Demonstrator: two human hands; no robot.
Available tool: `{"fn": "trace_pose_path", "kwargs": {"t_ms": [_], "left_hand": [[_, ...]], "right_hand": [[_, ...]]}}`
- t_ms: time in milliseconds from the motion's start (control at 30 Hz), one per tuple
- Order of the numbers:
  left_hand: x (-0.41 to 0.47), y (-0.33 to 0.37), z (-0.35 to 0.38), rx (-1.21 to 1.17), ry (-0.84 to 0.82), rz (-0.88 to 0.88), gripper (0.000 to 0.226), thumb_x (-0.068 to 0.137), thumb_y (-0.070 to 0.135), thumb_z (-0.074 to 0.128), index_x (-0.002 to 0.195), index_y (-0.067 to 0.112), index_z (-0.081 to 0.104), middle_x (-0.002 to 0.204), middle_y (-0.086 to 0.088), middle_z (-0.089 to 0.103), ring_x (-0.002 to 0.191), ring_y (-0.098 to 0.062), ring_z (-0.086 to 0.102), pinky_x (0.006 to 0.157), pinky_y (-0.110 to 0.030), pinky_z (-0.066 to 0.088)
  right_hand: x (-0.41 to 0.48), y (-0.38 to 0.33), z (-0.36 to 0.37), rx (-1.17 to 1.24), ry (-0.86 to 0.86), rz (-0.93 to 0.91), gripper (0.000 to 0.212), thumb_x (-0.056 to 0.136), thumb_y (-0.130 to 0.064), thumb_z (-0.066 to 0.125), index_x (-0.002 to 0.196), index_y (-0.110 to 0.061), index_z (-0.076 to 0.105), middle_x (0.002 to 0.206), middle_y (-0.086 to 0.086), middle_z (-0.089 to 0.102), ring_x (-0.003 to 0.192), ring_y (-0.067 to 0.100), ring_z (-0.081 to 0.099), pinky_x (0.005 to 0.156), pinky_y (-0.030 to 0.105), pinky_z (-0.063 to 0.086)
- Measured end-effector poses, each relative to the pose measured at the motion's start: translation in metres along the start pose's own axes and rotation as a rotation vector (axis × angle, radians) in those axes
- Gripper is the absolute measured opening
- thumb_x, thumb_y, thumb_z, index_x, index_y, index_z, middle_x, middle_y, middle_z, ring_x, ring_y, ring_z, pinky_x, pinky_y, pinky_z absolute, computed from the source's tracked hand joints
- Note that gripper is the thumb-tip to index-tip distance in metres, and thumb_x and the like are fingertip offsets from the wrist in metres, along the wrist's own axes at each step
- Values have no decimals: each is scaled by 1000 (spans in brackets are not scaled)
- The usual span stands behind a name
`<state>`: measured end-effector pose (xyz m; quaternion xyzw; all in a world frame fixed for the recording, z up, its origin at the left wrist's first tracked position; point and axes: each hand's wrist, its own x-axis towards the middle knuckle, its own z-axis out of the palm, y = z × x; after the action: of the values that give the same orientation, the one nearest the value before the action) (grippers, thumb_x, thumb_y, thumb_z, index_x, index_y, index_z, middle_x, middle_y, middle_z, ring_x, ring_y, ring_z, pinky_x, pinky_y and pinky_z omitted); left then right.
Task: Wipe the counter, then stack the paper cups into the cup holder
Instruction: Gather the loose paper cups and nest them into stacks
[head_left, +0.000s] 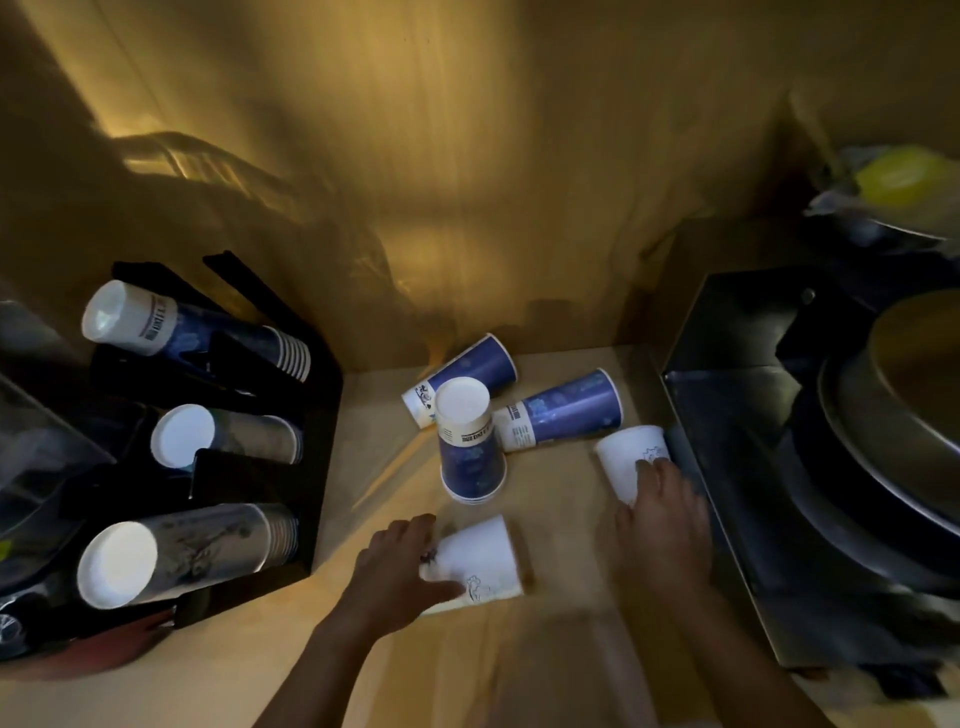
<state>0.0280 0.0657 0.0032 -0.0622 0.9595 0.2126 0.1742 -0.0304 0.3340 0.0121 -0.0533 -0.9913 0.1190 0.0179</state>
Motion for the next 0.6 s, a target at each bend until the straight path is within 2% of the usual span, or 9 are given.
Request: {"fn": "trace_pose_path", "kwargs": {"t_ms": [67, 200, 300, 433, 600], "left_hand": [[2, -1, 5, 15, -33, 21, 90, 66, 57, 71, 141, 29, 28, 140, 1, 43, 124, -21, 39, 96, -33, 34], [2, -2, 10, 65, -69, 25, 88, 68, 47, 73, 141, 28, 27, 138, 0, 44, 124, -22, 39, 99, -35, 32], [-2, -6, 11, 99, -79, 19, 87, 68, 38, 75, 139, 27, 27, 135, -1, 46, 121, -23, 42, 97, -35, 35], [-10, -11, 8, -56, -61, -47, 91, 64, 29, 81, 132, 23, 21, 129, -7, 54, 108, -24, 55, 91, -38, 48], [-25, -11, -15, -260, 48, -53, 82, 57, 36, 85, 115, 35, 28, 117, -5, 58, 95, -19, 59, 81, -36, 51]], "right_hand": [[-5, 5, 4, 7, 4, 30, 52, 74, -13, 63, 122, -2, 45, 126, 24, 50, 108, 38, 48, 90, 44, 36], [-10, 13, 14, -11, -24, 34, 57, 82, -20, 57, 132, -2, 35, 130, 26, 45, 110, 38, 47, 91, 44, 37], [-8, 11, 16, -39, -55, 47, 64, 86, -30, 50, 139, -11, 22, 133, 21, 41, 108, 32, 47, 90, 41, 36], [-7, 10, 22, -20, -134, 60, 81, 83, -37, 52, 142, -33, -4, 133, 14, 34, 101, 30, 51, 85, 41, 41], [-6, 19, 28, 50, -126, 59, 85, 83, -39, 54, 140, -39, -9, 130, 16, 35, 102, 31, 47, 83, 41, 42]]}}
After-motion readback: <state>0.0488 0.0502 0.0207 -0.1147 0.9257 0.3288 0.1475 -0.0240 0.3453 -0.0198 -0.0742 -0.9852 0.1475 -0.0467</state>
